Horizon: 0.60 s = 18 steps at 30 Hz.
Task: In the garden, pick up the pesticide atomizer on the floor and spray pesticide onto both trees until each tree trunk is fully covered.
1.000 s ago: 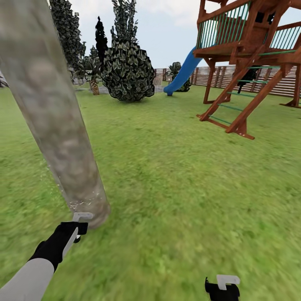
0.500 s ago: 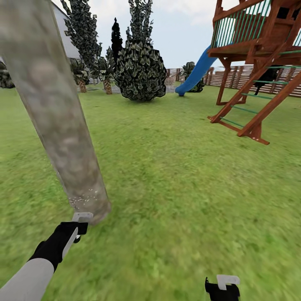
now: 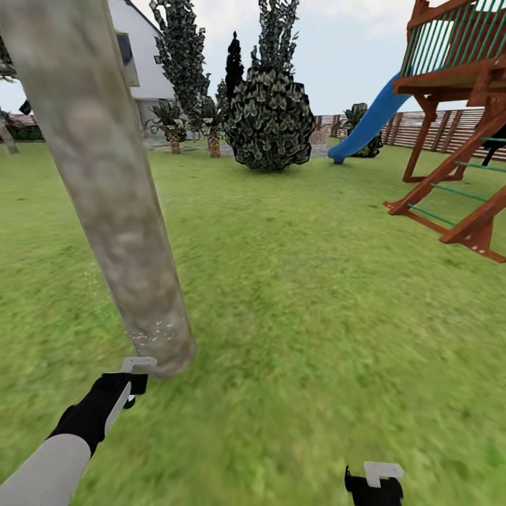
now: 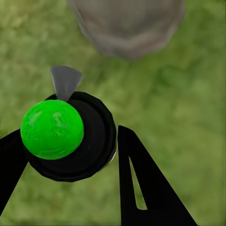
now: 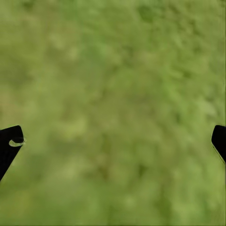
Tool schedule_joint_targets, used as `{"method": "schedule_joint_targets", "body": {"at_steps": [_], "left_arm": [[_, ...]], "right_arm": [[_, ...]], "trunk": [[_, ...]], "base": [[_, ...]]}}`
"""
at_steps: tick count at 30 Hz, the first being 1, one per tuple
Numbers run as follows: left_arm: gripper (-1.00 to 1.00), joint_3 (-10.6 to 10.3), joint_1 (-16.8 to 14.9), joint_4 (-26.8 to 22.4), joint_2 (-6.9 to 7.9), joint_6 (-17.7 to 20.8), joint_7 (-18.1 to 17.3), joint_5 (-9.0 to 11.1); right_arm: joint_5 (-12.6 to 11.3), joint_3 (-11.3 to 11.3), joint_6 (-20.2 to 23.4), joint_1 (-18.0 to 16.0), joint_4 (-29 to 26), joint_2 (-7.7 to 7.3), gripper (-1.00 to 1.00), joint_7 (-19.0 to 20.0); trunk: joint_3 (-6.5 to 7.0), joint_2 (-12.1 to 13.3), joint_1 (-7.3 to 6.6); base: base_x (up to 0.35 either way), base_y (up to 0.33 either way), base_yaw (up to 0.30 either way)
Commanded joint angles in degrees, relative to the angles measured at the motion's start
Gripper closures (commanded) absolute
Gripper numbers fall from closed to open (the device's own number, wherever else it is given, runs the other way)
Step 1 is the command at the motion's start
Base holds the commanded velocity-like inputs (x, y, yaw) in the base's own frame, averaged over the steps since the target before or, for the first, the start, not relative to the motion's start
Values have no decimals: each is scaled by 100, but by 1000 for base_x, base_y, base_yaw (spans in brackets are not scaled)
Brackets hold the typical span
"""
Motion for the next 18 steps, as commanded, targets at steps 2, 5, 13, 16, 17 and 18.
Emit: {"method": "schedule_joint_targets", "body": {"at_steps": [2,5,13,16,17,18], "left_arm": [[100,-1,0,0,0,0,4,-5],[100,-1,0,0,0,0,5,-5],[100,124,-16,-7,-8,4,3,27],[100,237,-95,-2,-2,44,-64,30],[100,246,-108,-4,1,60,-74,30],[100,267,-129,-7,14,81,-81,36]], "right_arm": [[0,0,0,0,0,0,-100,0],[0,0,0,0,0,0,-100,0],[0,-3,0,0,0,-17,-100,0],[0,0,0,0,0,-18,-100,0],[0,0,0,0,0,-18,-100,3],[0,0,0,0,0,-18,-100,6]], "trunk": [[0,0,0],[0,0,0],[0,0,0],[0,0,0],[0,0,0],[0,0,0]], "base": [[203,-222,278],[139,-251,278],[52,-106,278],[0,-1,278],[0,0,278],[0,0,278]]}}
